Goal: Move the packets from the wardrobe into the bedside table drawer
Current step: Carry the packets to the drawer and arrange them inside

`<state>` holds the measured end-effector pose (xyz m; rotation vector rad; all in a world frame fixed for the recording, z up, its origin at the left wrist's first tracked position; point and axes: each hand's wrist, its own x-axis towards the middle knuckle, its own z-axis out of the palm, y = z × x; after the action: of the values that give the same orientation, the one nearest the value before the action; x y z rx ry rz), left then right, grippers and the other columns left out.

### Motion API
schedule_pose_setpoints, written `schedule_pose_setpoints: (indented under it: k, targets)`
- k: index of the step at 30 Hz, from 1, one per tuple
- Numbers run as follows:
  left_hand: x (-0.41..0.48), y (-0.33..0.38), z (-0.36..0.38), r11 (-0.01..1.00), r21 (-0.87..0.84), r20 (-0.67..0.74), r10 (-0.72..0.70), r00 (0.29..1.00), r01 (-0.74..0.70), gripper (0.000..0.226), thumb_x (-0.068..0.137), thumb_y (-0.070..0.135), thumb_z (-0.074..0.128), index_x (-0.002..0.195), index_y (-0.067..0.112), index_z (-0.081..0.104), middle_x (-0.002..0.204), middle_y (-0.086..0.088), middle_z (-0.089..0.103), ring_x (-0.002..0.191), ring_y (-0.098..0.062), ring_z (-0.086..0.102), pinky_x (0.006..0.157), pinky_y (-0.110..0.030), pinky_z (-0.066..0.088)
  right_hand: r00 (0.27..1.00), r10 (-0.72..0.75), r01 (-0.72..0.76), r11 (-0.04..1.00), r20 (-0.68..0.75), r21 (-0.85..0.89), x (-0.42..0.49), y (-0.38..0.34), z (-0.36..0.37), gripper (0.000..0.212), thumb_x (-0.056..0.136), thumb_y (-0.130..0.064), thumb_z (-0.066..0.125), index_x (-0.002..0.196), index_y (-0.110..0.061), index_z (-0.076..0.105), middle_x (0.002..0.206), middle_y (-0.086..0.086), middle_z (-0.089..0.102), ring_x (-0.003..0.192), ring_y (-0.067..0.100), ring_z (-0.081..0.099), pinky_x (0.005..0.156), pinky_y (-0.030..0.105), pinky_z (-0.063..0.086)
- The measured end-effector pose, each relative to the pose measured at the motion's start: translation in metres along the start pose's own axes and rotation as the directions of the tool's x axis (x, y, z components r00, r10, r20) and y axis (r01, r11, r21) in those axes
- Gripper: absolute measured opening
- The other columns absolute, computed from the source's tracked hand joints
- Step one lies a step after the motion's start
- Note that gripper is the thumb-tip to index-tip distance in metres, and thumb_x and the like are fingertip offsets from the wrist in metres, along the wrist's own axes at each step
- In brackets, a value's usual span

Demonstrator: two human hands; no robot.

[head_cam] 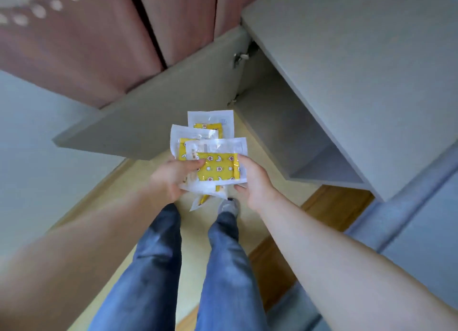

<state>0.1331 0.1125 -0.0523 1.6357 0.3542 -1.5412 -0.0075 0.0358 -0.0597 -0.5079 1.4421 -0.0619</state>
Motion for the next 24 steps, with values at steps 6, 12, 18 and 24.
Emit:
schedule_pose_setpoints:
  k: [6,12,18,24]
  targets:
    - [-0.049,0.016,-0.041,0.983,-0.162,-0.044,0.083,0.996,-0.089,0.036,0.085,-0.002,0.062,0.118,0.011,0.057,0.099,-0.007,0.07,0.08,-0.023,0.069,0.058,-0.035,0.058,0.991,-0.114,0.129,0.963,0.073,-0.236,-0.046,-0.024,0.047,0.015,0.094,-0.027,0.051,0.085,-0.022,0.061,0.09,0.001,0.066,0.083,0.018,0.06,0.074,0.027,0.046]
    - [-0.09,0.018,-0.123,0.95,-0.28,-0.125,0.11,0.986,-0.141,0.021,0.087,-0.003,0.059,0.103,0.011,0.059,0.087,-0.006,0.072,0.064,-0.02,0.071,0.05,-0.033,0.057,0.974,-0.131,0.202,0.873,0.185,-0.445,-0.075,-0.012,0.13,0.012,0.093,-0.029,0.053,0.085,-0.024,0.06,0.096,0.001,0.066,0.087,0.019,0.06,0.075,0.028,0.045]
    - [-0.114,0.016,-0.206,0.896,-0.4,-0.22,0.11,0.969,-0.192,0.019,0.086,-0.002,0.061,0.1,0.01,0.06,0.083,-0.006,0.072,0.06,-0.018,0.071,0.046,-0.03,0.055,0.85,-0.423,0.507,0.493,0.315,-0.707,-0.091,-0.005,0.214,0.026,0.093,-0.012,0.045,0.115,-0.016,0.058,0.121,0.003,0.06,0.109,0.021,0.054,0.088,0.026,0.04]
    - [-0.118,0.001,-0.259,0.859,-0.477,-0.245,0.076,0.967,-0.188,0.023,0.085,-0.002,0.062,0.105,0.009,0.062,0.09,-0.008,0.073,0.069,-0.022,0.072,0.052,-0.034,0.058,0.806,-0.353,0.524,0.052,0.475,-0.85,-0.057,-0.009,0.273,0.053,0.096,-0.011,0.04,0.148,-0.012,0.027,0.156,0.007,0.02,0.138,0.026,0.03,0.11,0.03,0.03]
